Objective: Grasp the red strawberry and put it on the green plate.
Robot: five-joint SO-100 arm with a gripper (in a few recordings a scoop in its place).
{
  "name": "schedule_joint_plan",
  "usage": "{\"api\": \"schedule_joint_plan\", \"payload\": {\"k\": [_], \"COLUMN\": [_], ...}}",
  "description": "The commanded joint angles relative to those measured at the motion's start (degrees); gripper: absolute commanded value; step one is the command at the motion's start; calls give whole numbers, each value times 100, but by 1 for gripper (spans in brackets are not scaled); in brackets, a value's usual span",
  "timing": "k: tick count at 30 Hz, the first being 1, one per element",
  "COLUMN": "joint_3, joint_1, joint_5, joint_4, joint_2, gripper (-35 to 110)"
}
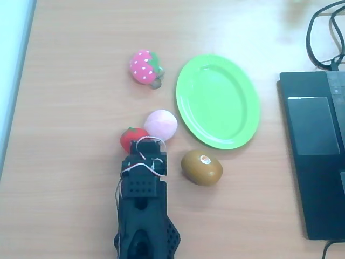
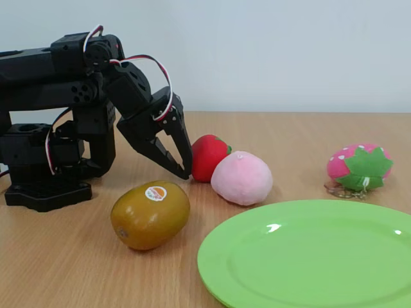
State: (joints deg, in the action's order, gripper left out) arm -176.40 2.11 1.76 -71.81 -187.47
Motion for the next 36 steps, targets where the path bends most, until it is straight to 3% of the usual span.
{"api": "schedule_joint_plan", "payload": {"k": [1,18,36], "joint_3": [62,483,2584], "joint_1": [-378,-387,-246], "joint_5": [-299,-475,-932], "joint_4": [-79,-105,18], "joint_2": [-132,-132,18], "gripper": [-8,-8,-5]}}
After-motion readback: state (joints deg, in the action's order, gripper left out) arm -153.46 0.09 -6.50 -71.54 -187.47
